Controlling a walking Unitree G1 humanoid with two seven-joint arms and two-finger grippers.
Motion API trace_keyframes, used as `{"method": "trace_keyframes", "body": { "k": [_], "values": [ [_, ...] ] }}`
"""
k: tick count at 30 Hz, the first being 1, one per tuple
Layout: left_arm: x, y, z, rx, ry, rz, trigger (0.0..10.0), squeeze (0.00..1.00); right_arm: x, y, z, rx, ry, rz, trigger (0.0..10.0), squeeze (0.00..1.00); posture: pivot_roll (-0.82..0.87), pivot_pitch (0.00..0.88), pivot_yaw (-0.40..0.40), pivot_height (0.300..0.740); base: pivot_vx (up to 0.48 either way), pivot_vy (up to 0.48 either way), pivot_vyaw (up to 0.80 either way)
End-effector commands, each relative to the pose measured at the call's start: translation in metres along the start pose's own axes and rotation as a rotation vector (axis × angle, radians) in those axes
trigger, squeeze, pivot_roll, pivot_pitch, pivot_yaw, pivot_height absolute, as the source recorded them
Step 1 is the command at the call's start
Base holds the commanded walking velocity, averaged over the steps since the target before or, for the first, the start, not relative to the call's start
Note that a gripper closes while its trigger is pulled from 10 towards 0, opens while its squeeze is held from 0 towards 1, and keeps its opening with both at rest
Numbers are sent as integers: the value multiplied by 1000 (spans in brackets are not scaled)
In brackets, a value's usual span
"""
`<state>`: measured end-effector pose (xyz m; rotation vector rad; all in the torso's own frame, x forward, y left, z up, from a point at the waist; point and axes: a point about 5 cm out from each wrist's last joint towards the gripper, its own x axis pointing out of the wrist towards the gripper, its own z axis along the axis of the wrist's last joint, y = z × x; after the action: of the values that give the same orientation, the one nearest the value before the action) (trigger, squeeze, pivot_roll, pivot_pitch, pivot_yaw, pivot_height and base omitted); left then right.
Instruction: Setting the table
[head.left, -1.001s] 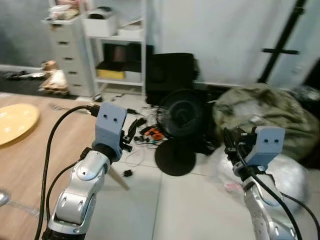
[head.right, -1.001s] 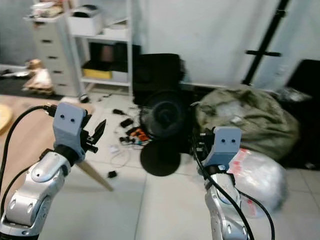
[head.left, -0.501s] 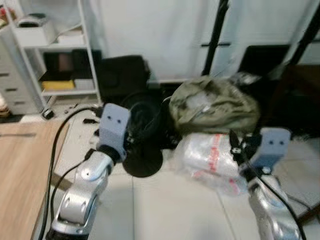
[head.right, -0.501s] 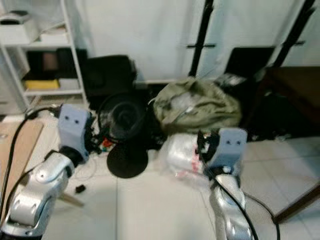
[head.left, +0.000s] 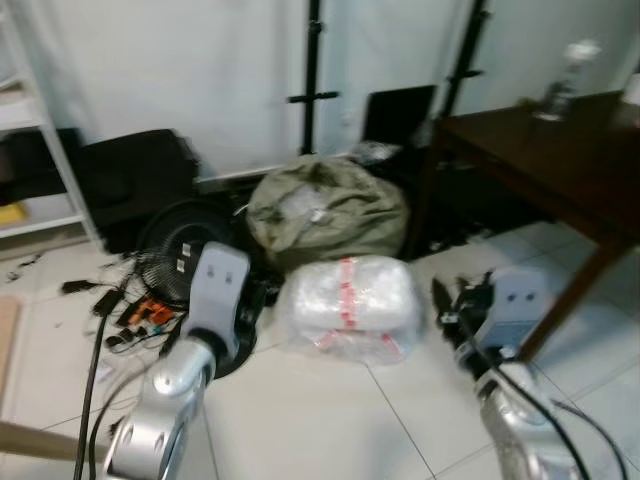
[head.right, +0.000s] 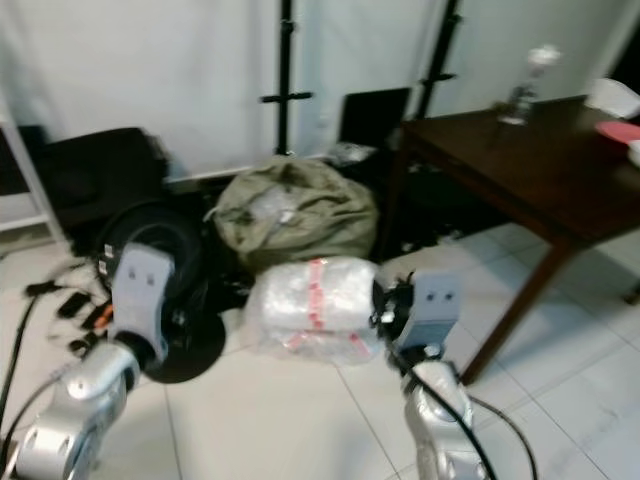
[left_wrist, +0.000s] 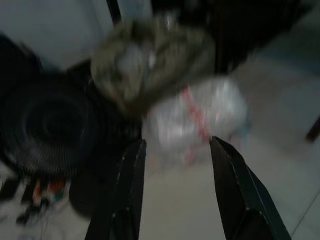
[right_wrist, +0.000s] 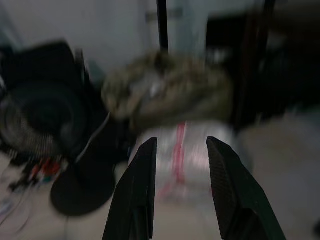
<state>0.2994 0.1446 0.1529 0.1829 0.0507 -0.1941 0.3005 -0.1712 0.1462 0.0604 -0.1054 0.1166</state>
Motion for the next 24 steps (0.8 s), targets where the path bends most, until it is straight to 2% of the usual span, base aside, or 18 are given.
{"method": "trace_keyframes", "body": {
  "k": [1,2,3,4,5,6,9,12,18,24],
  "values": [
    [-1,-2,-8,6,23,2,10000,0,-3,-1,-13,-5,44,2,10000,0,40,88,78,740,0,0,-781],
    [-5,-2,-27,-11,87,10,10000,0,-7,1,-27,6,91,10,10000,0,43,86,76,740,0,0,-781],
    [-18,-6,-64,-29,210,-6,10000,0,-17,6,-56,50,196,37,10000,0,43,84,74,740,0,0,-781],
    [-18,-6,-64,-29,210,-6,10000,0,-17,6,-56,50,196,37,10000,0,43,84,74,740,0,0,-781],
    [-22,-9,-76,-36,254,-21,10000,0,-22,8,-67,65,235,44,10000,0,43,84,74,740,0,0,-781],
    [-22,-9,-76,-36,254,-21,10000,0,-22,8,-67,65,235,44,10000,0,43,84,74,740,0,0,-781],
    [-30,-19,-98,-29,327,-69,10000,0,-32,8,-89,103,311,33,10000,0,44,84,70,740,0,0,-781],
    [-32,-26,-109,-50,365,-94,10000,0,-42,6,-106,126,379,22,10000,0,44,84,70,740,0,0,-781],
    [-31,-28,-119,15,386,-123,10000,0,-58,11,-128,164,469,51,10000,0,41,81,73,740,0,0,-767],
    [-30,-28,-123,12,392,-129,10000,0,-58,9,-131,178,467,35,10000,0,35,80,77,740,0,0,-730]
  ]
}}
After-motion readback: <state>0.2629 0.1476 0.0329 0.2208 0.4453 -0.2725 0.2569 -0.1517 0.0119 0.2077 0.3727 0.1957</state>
